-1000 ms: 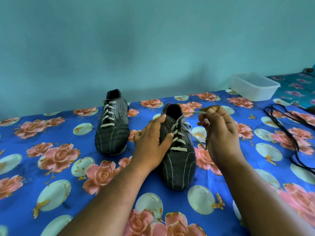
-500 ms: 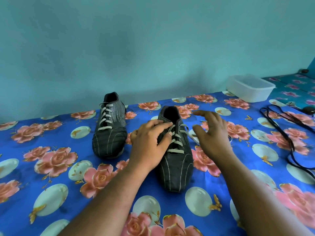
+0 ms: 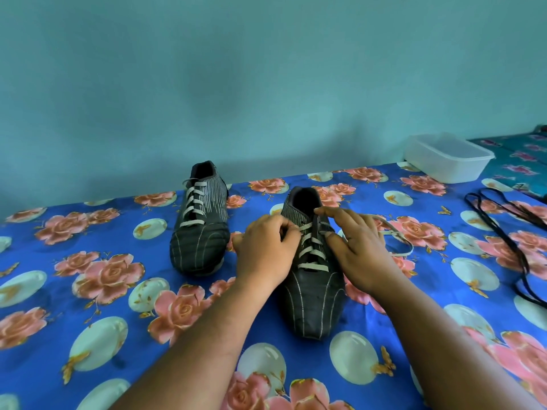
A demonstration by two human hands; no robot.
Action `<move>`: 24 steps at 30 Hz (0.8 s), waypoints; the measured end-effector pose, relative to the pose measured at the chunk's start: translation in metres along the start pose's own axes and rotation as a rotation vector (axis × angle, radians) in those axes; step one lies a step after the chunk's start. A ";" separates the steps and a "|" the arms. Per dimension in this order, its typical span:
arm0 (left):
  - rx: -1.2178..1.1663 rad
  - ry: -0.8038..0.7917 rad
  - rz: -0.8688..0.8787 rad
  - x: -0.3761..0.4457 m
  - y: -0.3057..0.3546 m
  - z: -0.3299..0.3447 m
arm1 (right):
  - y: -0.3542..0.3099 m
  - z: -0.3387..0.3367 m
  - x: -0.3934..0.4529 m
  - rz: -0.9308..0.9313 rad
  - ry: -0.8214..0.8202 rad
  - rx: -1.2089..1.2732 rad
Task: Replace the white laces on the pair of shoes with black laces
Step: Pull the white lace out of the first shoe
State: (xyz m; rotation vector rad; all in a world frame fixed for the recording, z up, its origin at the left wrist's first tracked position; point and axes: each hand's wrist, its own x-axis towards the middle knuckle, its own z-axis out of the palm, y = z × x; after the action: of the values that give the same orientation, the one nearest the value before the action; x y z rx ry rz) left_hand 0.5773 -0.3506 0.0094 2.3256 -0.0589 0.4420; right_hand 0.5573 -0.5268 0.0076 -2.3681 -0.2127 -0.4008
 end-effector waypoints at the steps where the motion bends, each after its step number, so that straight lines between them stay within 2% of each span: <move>1: 0.010 -0.006 -0.017 0.000 -0.002 0.000 | 0.000 0.000 0.000 0.001 -0.007 -0.006; 5: -0.047 0.029 0.011 -0.002 -0.005 0.002 | 0.001 0.001 0.000 0.002 -0.001 0.041; 8: -0.218 0.038 0.175 -0.006 -0.004 0.005 | 0.002 0.001 0.000 0.002 0.004 0.060; 11: -0.194 0.071 0.273 -0.004 -0.005 0.006 | 0.001 0.001 -0.001 -0.006 -0.015 0.055; 13: -0.160 0.121 0.238 -0.003 -0.006 0.006 | 0.001 0.001 -0.001 -0.004 -0.024 0.065; 19: 0.048 0.078 0.080 -0.004 -0.016 0.004 | 0.002 0.000 -0.001 0.004 -0.021 0.101; 21: 0.015 0.064 0.057 -0.005 -0.017 0.004 | 0.002 0.000 0.000 0.003 -0.022 0.112; 24: -0.196 0.073 0.169 -0.008 -0.016 0.005 | 0.001 0.001 0.000 0.000 -0.015 0.135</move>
State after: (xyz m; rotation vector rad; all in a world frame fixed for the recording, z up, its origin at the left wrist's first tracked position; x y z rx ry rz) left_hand 0.5745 -0.3431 -0.0073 2.1184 -0.2543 0.5786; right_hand 0.5577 -0.5271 0.0062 -2.2387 -0.2393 -0.3568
